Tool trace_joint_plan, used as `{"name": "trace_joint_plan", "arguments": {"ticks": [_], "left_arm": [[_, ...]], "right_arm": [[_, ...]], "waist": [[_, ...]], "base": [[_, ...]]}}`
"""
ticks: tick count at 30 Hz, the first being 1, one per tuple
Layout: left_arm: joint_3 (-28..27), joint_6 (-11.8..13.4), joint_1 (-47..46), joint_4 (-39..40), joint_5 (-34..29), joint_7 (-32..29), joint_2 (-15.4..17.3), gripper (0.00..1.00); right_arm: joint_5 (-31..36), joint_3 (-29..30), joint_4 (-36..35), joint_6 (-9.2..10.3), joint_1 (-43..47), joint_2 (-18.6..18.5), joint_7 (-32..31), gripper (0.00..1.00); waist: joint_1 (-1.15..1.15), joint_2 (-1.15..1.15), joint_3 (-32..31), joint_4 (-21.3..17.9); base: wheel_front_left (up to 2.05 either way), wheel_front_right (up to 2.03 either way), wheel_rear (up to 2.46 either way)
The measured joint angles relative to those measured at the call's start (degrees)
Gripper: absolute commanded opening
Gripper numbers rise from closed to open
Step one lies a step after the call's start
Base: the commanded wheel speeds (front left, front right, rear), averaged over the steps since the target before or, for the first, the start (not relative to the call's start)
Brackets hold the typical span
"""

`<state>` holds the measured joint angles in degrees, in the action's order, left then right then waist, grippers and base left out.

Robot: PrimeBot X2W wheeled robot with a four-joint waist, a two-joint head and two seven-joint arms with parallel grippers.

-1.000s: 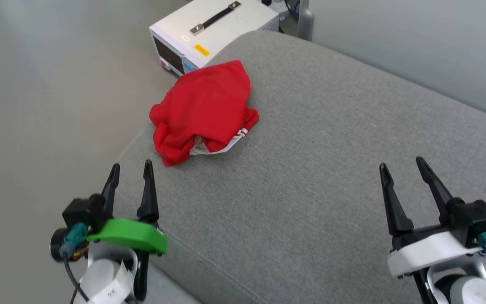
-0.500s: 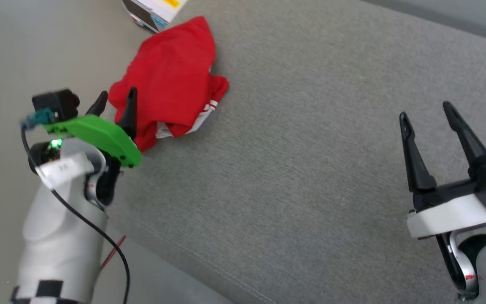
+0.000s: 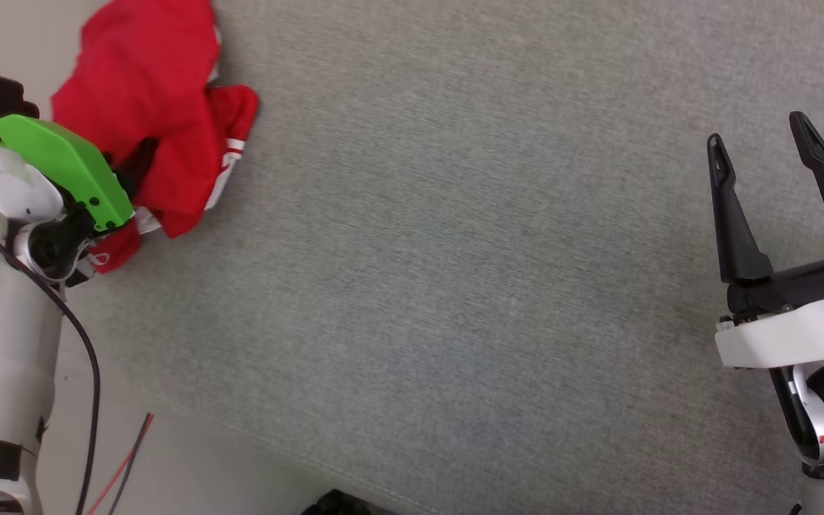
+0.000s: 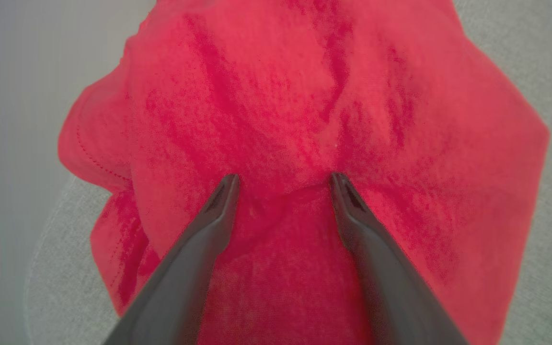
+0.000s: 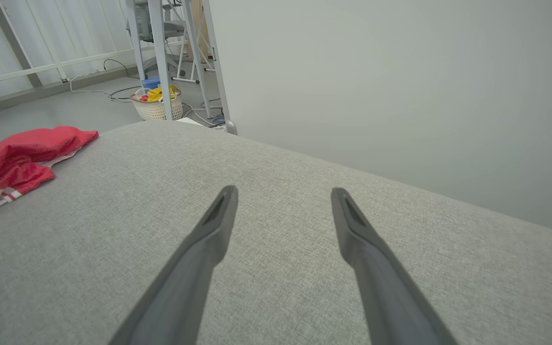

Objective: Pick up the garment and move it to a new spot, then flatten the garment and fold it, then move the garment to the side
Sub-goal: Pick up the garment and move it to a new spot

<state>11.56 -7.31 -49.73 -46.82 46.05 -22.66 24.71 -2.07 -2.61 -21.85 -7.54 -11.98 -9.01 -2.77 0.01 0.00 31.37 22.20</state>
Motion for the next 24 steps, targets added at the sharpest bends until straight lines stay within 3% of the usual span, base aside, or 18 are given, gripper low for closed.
{"name": "trace_joint_plan", "arguments": {"ticks": [9,10,13,18,24], "left_arm": [[2.6,0.2,-3.8,-4.6,4.5,-12.5,4.0,1.00],[2.5,0.5,-4.1,-5.2,4.5,-12.4,4.1,0.93],[2.2,1.0,-4.5,-6.7,5.5,-12.9,4.2,0.00],[2.8,1.1,-5.0,-8.1,5.3,-11.4,3.0,0.00],[5.1,1.5,-4.3,-8.3,1.5,-2.4,2.1,0.00]], "right_arm": [[-0.4,0.0,0.1,0.00,-0.4,-0.5,0.1,1.00],[-0.5,0.0,0.1,0.00,-0.4,-0.5,0.2,1.00],[-0.7,0.0,0.4,0.00,-0.4,-0.3,0.6,1.00],[-0.8,0.1,1.2,0.00,-0.4,0.1,1.1,1.00],[-1.3,0.7,2.8,0.00,-0.1,1.7,2.5,1.00]], "waist": [[-0.01,0.01,4.3,-4.1],[-0.01,0.01,4.5,-4.4],[-0.01,0.01,4.5,-5.2],[-0.01,0.01,3.2,-5.5],[-0.01,0.00,0.1,-5.6]], "base": [[0.00,0.00,0.00],[0.00,0.00,0.00],[0.00,0.00,0.00],[0.00,0.00,0.00],[0.00,0.00,0.00]]}}
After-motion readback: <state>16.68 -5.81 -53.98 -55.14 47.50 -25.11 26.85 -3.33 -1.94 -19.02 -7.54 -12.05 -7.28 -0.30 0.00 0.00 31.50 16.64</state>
